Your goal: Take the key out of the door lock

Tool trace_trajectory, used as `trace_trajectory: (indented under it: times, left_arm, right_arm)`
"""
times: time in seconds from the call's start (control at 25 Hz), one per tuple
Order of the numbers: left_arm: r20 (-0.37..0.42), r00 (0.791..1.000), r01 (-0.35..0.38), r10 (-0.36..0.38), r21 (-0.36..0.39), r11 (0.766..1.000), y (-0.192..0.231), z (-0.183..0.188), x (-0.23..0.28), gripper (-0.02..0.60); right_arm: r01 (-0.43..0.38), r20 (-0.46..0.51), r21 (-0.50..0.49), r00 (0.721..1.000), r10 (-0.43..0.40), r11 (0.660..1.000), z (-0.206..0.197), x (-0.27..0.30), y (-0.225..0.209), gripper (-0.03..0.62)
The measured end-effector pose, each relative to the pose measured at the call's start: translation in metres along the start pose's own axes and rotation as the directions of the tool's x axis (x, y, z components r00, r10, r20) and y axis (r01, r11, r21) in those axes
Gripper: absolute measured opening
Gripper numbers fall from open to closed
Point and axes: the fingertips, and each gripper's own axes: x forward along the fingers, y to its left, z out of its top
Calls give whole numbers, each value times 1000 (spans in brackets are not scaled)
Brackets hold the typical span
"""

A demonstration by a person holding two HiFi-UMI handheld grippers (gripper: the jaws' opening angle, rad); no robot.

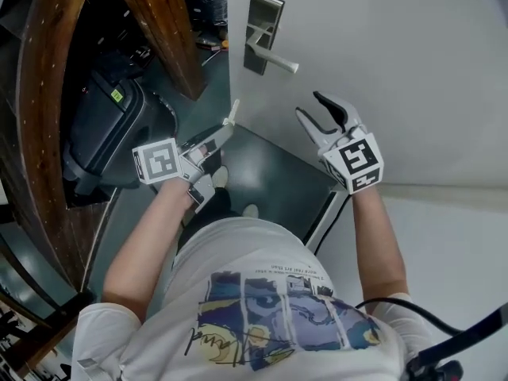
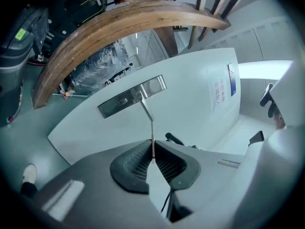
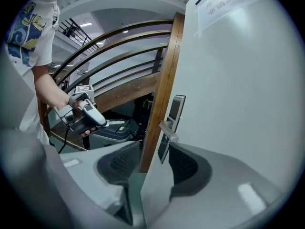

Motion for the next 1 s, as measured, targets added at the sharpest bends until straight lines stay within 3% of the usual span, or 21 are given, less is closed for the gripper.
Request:
trace_trajectory:
  times: [0.16, 0.36, 0.48, 0.72, 1.0]
  left_arm:
    - [-5, 999, -32, 33, 86, 996, -20, -18, -17, 26]
    - [-37, 997, -57, 67, 238, 970, -42, -27, -34, 26]
    - [-55, 997, -40, 58, 286, 958, -53, -33, -41, 26]
    - [-101, 993, -10, 52, 379, 925, -68, -26, -51, 26]
    - [-160, 987, 50, 27, 461, 886, -75, -14, -73, 27]
  right_arm:
    - [-7, 3, 43, 1000, 7, 999, -8, -23, 28, 186]
    - [5, 8, 125, 1000, -7, 992, -19, -45, 62, 171]
    - [22, 3, 157, 1000, -23, 987, -20, -56, 82, 153]
    - [113, -1, 190, 993, -115, 975, -1, -73, 104, 7]
    - [194, -20, 212, 981, -194, 958, 22, -77, 132, 3]
